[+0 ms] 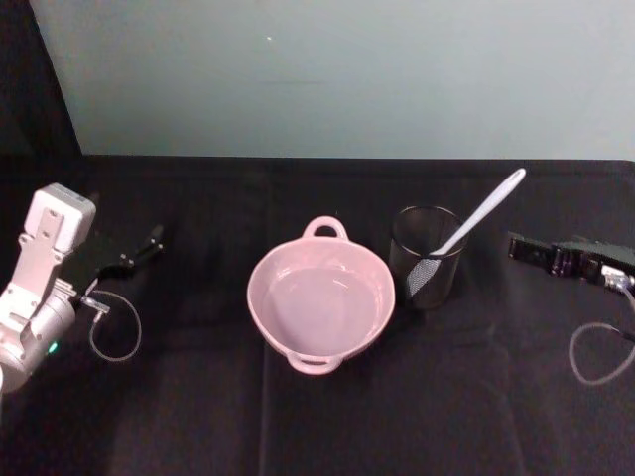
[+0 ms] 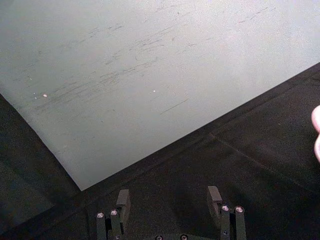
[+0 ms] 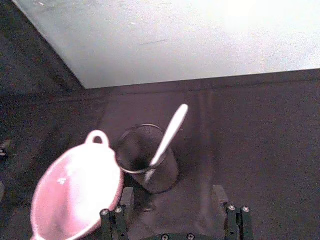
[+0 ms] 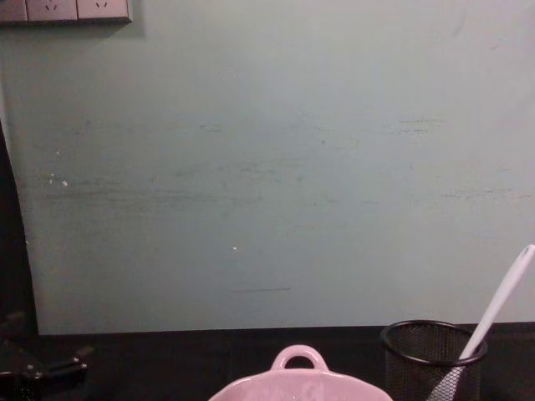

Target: Use the one hand to pick up the spoon and stir the clear water in the bowl.

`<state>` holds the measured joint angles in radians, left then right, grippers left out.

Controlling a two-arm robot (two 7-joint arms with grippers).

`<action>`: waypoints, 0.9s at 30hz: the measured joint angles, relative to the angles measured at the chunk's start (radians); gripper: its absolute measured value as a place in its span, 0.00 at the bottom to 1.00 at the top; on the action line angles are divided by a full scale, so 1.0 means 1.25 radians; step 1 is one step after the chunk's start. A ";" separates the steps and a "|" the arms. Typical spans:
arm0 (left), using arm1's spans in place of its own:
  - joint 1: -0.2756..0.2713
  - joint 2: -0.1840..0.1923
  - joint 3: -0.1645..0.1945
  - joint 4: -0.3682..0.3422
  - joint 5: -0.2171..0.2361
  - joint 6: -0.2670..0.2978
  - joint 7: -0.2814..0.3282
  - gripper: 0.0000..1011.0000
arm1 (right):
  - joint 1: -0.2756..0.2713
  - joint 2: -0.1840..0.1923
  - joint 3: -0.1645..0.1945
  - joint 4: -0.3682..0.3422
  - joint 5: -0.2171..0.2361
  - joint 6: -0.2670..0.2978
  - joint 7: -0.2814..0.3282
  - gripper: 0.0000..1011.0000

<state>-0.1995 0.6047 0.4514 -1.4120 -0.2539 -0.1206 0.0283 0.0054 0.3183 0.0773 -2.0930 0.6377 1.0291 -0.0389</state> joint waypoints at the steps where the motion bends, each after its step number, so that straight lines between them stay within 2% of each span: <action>1: 0.000 0.000 0.000 0.000 0.000 0.000 0.000 1.00 | -0.004 0.002 0.000 -0.001 -0.007 -0.004 -0.002 0.99; 2: 0.000 0.000 0.000 0.000 0.000 0.000 0.000 1.00 | -0.004 0.002 0.000 -0.001 -0.007 -0.004 -0.002 0.99; 3: 0.000 0.000 0.000 0.000 0.000 0.000 0.000 1.00 | -0.019 0.008 -0.003 -0.003 -0.029 -0.025 -0.007 0.99; 4: 0.000 0.000 0.000 0.000 0.000 0.000 0.000 1.00 | -0.019 0.008 -0.003 -0.003 -0.029 -0.025 -0.007 0.99; 6: 0.000 0.000 0.000 0.000 0.000 0.000 0.000 1.00 | -0.041 0.017 -0.007 -0.003 -0.064 -0.070 -0.012 0.99; 8: 0.000 0.000 0.000 0.000 0.000 0.000 0.000 1.00 | -0.053 0.020 -0.007 0.001 -0.080 -0.099 -0.012 0.99; 11: 0.000 0.000 0.000 0.000 0.000 0.000 0.000 1.00 | -0.081 0.025 -0.002 0.023 -0.112 -0.184 -0.002 0.99; 15: 0.000 0.000 0.000 0.000 0.000 0.000 0.000 1.00 | -0.100 0.023 0.008 0.044 -0.129 -0.251 0.012 0.99; 18: 0.000 0.000 0.000 0.000 0.000 0.000 0.000 1.00 | -0.118 0.013 0.025 0.076 -0.141 -0.329 0.034 0.99; 22: 0.000 0.000 0.000 0.000 0.000 0.000 0.000 1.00 | -0.129 0.001 0.036 0.109 -0.146 -0.395 0.055 0.99; 27: 0.000 0.000 0.000 0.000 0.000 0.000 0.000 1.00 | -0.134 -0.003 0.034 0.145 -0.159 -0.457 0.071 0.99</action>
<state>-0.1995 0.6047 0.4514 -1.4120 -0.2539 -0.1206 0.0283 -0.1621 0.3147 0.1199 -1.9111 0.4385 0.4582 0.0499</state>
